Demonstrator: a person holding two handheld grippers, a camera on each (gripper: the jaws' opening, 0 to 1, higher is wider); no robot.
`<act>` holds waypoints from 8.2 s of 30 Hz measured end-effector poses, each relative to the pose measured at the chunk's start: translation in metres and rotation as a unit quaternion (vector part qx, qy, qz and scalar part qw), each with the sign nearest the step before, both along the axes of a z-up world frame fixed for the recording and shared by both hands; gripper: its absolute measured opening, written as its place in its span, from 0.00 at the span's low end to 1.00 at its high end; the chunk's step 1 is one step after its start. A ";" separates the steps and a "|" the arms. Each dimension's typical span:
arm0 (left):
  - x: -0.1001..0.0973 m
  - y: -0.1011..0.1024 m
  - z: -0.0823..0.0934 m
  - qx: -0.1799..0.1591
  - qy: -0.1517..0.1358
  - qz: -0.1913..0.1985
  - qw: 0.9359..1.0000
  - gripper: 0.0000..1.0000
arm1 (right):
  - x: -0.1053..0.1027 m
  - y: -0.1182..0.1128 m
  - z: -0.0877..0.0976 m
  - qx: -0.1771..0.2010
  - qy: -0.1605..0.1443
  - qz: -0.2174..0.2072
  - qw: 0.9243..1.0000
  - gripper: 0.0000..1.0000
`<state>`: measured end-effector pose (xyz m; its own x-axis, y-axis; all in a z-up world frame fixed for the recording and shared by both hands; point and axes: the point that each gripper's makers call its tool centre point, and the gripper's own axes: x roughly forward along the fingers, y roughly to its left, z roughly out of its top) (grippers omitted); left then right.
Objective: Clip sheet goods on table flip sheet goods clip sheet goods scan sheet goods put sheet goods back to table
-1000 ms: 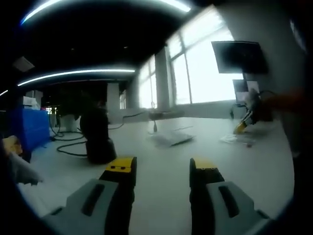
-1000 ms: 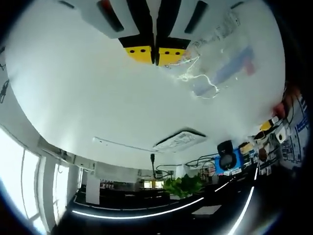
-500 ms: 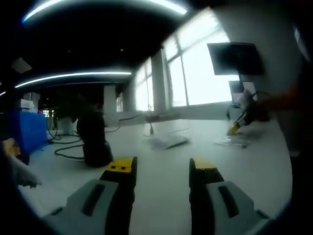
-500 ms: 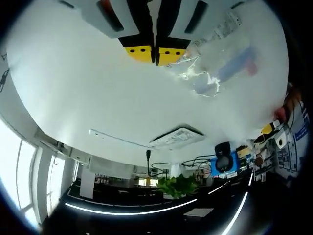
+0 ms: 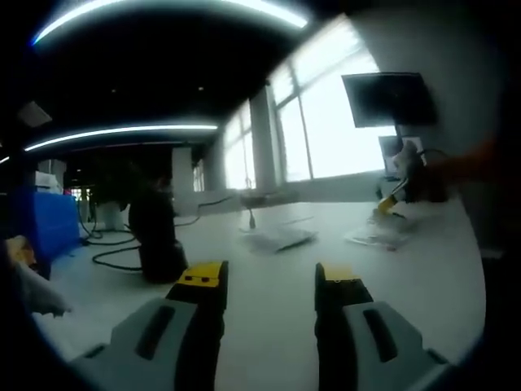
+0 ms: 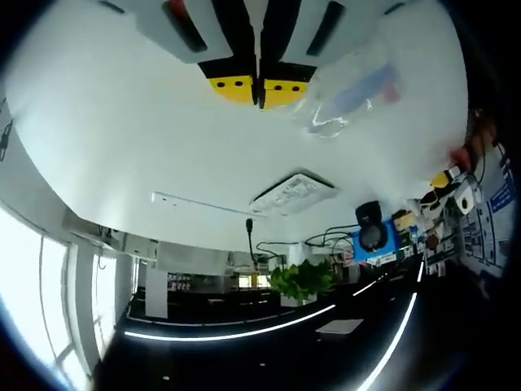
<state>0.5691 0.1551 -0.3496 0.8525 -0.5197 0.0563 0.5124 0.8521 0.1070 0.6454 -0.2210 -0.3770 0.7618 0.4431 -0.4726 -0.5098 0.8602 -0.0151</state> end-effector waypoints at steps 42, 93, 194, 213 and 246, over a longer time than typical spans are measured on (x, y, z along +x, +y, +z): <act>-0.002 0.000 0.002 0.020 -0.014 0.008 1.000 0.36 | -0.060 0.057 0.131 0.170 -0.121 -0.004 0.978 0.00; 0.006 0.009 0.003 0.004 -0.008 0.021 1.000 0.40 | -0.007 0.093 0.211 0.184 -0.265 -0.034 0.946 0.00; 0.001 0.000 -0.005 0.019 0.004 0.005 1.000 0.40 | 0.113 0.278 0.218 0.170 -0.386 -0.036 0.906 0.00; -0.001 -0.002 -0.004 0.017 0.005 -0.001 1.000 0.40 | 0.138 0.293 0.190 0.176 -0.361 -0.044 0.915 0.00; -0.001 -0.005 -0.004 0.018 0.002 -0.006 1.000 0.40 | 0.126 0.270 0.205 0.074 -0.384 -0.004 0.920 0.00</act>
<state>0.5681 0.1505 -0.3538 0.8459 -0.5324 0.0327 0.5240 0.8409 0.1357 0.7715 0.0492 -0.1722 0.8491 0.4529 0.2718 -0.3922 0.8853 -0.2500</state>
